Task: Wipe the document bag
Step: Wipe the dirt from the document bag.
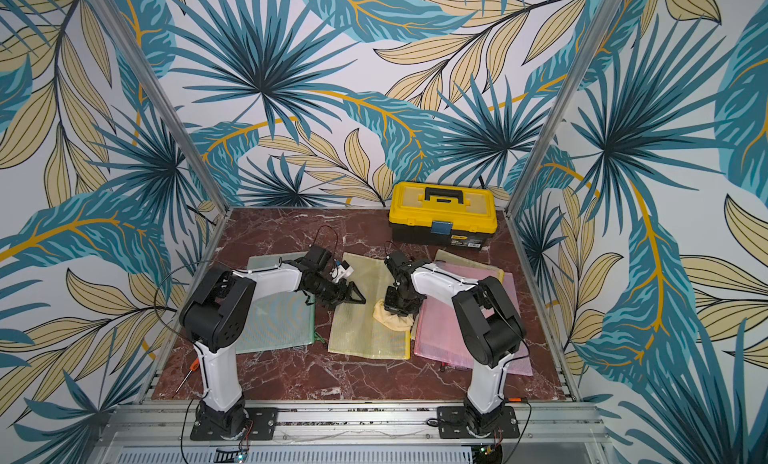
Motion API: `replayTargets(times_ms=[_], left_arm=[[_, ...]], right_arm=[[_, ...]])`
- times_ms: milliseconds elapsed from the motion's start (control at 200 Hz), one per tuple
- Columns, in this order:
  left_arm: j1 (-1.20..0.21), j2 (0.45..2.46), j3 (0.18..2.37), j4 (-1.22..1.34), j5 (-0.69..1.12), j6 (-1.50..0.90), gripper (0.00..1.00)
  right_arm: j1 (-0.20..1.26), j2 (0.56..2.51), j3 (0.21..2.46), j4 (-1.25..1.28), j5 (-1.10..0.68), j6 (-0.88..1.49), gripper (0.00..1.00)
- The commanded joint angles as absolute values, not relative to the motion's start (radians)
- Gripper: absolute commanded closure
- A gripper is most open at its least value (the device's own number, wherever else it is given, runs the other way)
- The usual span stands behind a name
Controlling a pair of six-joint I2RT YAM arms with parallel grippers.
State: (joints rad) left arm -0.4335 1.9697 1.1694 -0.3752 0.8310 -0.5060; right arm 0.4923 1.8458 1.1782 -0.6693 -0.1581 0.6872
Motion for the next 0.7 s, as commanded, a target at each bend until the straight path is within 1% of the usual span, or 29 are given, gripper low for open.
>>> replayTargets(times_ms=[0, 135, 230, 285, 411, 581, 616, 696], left_arm=[[-0.431, 1.949, 1.14, -0.379, 0.79, -0.522, 0.32], [-0.399, 1.908, 1.124, -0.38, 0.778, -0.532, 0.38], [-0.377, 1.888, 1.107, -0.382, 0.779, -0.532, 0.4], [-0.366, 1.879, 1.093, -0.383, 0.778, -0.53, 0.44], [-0.355, 1.87, 1.068, -0.382, 0.771, -0.528, 0.58], [-0.356, 1.883, 1.06, -0.383, 0.768, -0.525, 0.87], [-0.355, 1.884, 1.058, -0.383, 0.764, -0.526, 0.89], [-0.355, 1.879, 1.051, -0.384, 0.747, -0.528, 0.89]], right_arm=[[0.501, 1.898, 1.13, -0.657, -0.162, 0.68, 1.0], [0.502, 1.897, 1.129, -0.659, -0.16, 0.678, 1.0], [0.502, 1.9, 1.125, -0.66, -0.158, 0.677, 1.0], [0.502, 1.903, 1.124, -0.659, -0.158, 0.677, 1.0], [0.502, 1.911, 1.123, -0.654, -0.163, 0.68, 1.0], [0.504, 1.914, 1.134, -0.658, -0.166, 0.68, 1.0], [0.504, 1.913, 1.139, -0.66, -0.163, 0.678, 1.0], [0.503, 1.908, 1.144, -0.67, -0.156, 0.677, 1.0]])
